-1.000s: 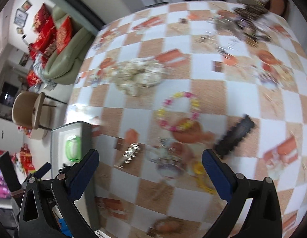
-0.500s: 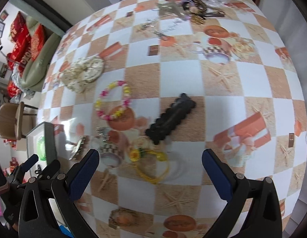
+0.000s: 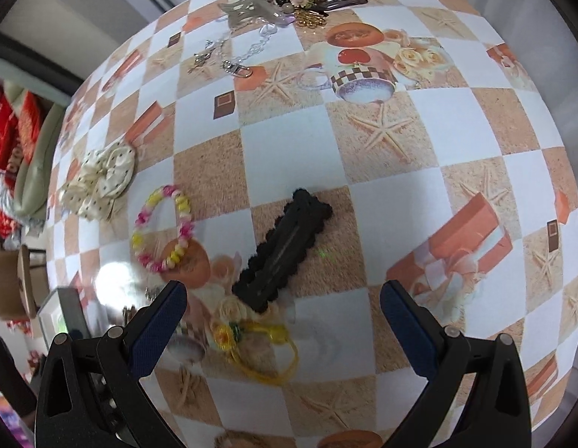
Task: Organize jewelry
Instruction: 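Grasp the black snap hair clip with the right tool while the left tool grasps the silver hair pin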
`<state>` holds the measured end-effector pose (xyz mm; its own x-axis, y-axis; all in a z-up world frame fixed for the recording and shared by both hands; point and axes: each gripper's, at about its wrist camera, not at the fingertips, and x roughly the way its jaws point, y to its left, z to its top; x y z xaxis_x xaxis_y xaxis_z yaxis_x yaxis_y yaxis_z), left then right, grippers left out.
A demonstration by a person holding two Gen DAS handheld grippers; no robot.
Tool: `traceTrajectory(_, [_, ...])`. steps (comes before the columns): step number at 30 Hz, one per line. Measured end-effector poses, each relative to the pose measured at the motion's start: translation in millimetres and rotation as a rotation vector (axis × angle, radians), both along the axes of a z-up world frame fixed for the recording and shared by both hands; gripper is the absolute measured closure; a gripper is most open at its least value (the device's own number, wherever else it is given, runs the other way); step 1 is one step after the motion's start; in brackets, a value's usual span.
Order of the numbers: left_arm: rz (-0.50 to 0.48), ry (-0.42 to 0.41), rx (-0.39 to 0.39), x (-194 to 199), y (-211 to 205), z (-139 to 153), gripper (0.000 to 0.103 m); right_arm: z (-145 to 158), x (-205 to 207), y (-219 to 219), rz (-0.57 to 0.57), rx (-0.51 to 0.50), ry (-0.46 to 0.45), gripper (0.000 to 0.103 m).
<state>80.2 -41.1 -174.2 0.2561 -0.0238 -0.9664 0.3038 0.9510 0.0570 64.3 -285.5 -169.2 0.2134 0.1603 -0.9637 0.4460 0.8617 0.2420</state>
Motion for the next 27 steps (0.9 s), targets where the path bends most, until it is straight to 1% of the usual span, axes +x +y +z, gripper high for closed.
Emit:
traceTrajectory(3, [-0.004,0.018,0.002,3,-3,-8,0.0,-5,7,5,-0.012,-0.028,0.001,0.003])
traceTrajectory(5, [-0.008,0.025,0.004,4,-5,-12,0.0,-8,11,10,-0.007,-0.05,0.01,0.008])
traceTrajectory(7, [-0.015,0.028,0.004,5,-7,-15,0.0,-13,14,14,-0.006,-0.063,0.025,0.011])
traceTrajectory(11, [-0.016,0.034,-0.022,9,-8,-17,0.001,-14,18,22,0.009,-0.119,0.026,0.012])
traceTrajectory(13, [-0.021,0.037,-0.035,10,-9,-17,0.005,-15,19,26,0.019,-0.142,0.029,0.012])
traceTrajectory(15, [-0.03,0.043,-0.052,10,-10,-16,0.01,-16,20,33,0.044,-0.18,0.036,0.016])
traceTrajectory(18, [-0.04,0.045,-0.067,7,-12,-15,0.017,-14,18,38,0.085,-0.24,0.041,0.027])
traceTrajectory(20, [-0.049,0.043,-0.069,6,-16,-14,0.021,-13,17,39,0.106,-0.253,0.032,0.039])
traceTrajectory(21, [-0.053,0.043,-0.07,5,-17,-13,0.025,-12,17,40,0.119,-0.255,0.027,0.042])
traceTrajectory(22, [-0.06,0.044,-0.072,4,-19,-12,0.03,-11,18,41,0.136,-0.257,0.024,0.049])
traceTrajectory(23, [-0.065,0.046,-0.073,3,-21,-11,0.032,-10,19,44,0.155,-0.259,0.02,0.059])
traceTrajectory(25, [-0.07,0.046,-0.072,2,-25,-8,0.048,-9,20,47,0.176,-0.256,0.014,0.065])
traceTrajectory(26, [-0.069,0.047,-0.074,2,-26,-7,0.052,-9,20,47,0.179,-0.254,0.015,0.066])
traceTrajectory(27, [-0.064,0.047,-0.077,2,-26,-6,0.064,-10,20,46,0.178,-0.246,0.013,0.066])
